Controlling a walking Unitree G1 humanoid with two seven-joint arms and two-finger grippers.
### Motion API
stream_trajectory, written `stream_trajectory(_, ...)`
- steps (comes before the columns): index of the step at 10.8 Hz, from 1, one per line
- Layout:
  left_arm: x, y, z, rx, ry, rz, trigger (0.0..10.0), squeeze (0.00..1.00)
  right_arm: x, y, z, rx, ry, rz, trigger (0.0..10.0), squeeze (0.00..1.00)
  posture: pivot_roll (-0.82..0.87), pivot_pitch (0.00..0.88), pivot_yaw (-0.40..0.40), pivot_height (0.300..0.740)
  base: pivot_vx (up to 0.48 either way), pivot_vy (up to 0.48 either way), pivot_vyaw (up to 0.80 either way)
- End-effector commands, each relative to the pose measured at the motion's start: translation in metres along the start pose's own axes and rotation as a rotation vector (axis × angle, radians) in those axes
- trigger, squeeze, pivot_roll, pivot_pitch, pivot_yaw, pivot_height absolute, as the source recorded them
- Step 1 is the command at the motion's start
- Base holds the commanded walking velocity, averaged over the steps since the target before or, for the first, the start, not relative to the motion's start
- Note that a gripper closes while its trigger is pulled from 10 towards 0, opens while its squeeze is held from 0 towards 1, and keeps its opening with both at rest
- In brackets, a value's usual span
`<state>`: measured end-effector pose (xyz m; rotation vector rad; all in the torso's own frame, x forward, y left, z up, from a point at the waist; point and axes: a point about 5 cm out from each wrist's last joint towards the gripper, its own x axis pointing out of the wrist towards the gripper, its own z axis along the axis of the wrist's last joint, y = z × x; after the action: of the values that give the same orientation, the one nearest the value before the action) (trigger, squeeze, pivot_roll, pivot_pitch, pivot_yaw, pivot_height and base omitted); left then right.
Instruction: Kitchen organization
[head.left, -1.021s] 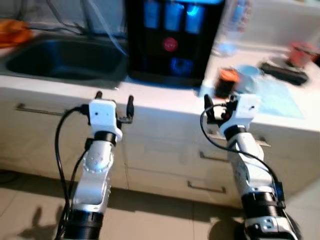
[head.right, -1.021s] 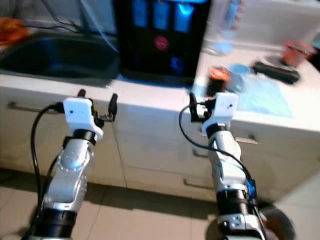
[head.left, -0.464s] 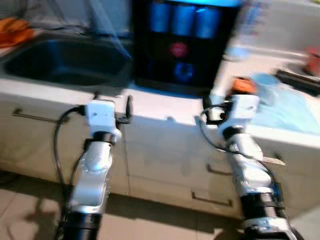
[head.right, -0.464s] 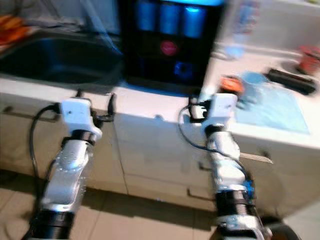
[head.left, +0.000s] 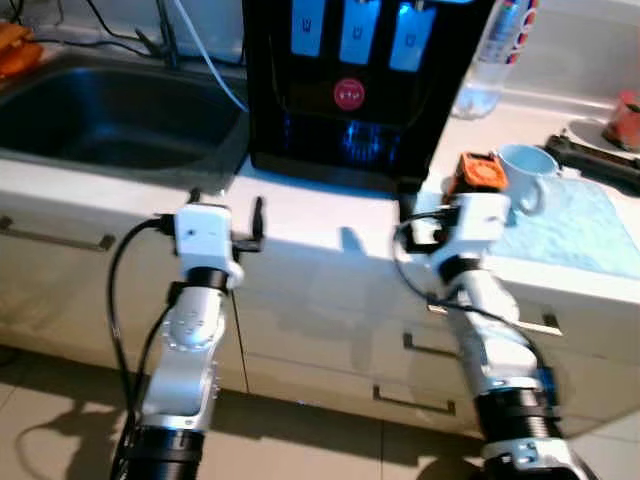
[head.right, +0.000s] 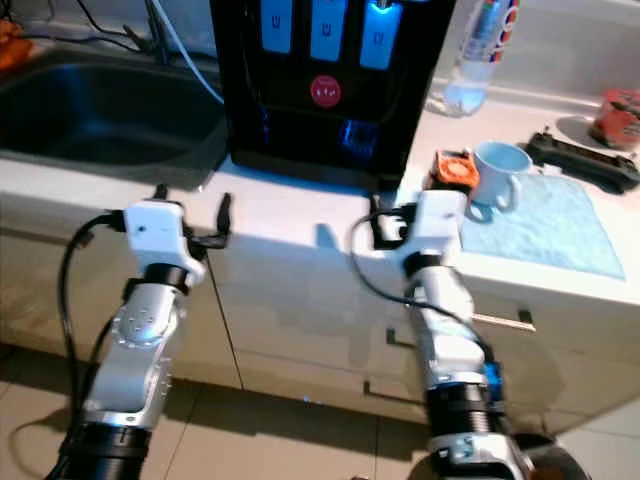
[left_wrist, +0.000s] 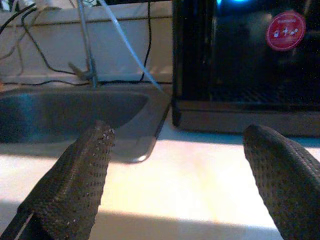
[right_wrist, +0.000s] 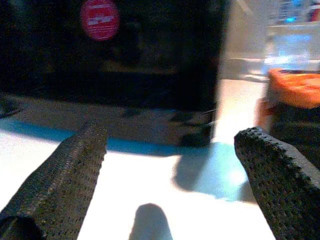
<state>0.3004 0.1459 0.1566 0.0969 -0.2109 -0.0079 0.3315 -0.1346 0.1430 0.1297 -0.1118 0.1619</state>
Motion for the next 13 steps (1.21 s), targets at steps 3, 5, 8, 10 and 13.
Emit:
stream_trajectory(3, -0.0012, -0.0017, -0.0004, -0.001, 0.013, -0.007, 10.0, 0.00, 0.0002, -0.0034, 0.0053, 0.006, -0.011, -0.013, 10.0, 0.00, 0.05, 0.045, -0.049, 0.740, 0.000, 0.437, 0.00)
stream_trajectory(5, -0.0019, -0.0008, -0.0007, 0.001, 0.020, -0.004, 10.0, 0.00, -0.0007, -0.0019, 0.0042, 0.005, -0.007, -0.008, 10.0, 0.00, 0.05, 0.048, -0.049, 0.740, 0.000, 0.480, 0.00)
stream_trajectory(8, -0.0023, -0.0004, -0.0011, 0.001, 0.025, -0.002, 10.0, 0.00, -0.0005, -0.0011, 0.0005, 0.019, 0.025, -0.007, 10.0, 0.00, 0.05, 0.050, -0.049, 0.740, 0.000, 0.480, -0.27)
stream_trajectory(10, -0.0024, 0.0002, -0.0011, 0.002, 0.027, 0.000, 10.0, 0.00, -0.0009, 0.0004, 0.0021, -0.016, 0.011, 0.006, 10.0, 0.00, 0.05, 0.051, -0.050, 0.740, 0.000, 0.480, 0.00)
stream_trajectory(13, -0.0030, 0.0007, -0.0014, 0.002, 0.030, 0.003, 10.0, 0.00, -0.0013, -0.0005, 0.0010, 0.009, 0.022, -0.008, 10.0, 0.00, 0.05, 0.053, -0.049, 0.740, 0.000, 0.480, 0.00)
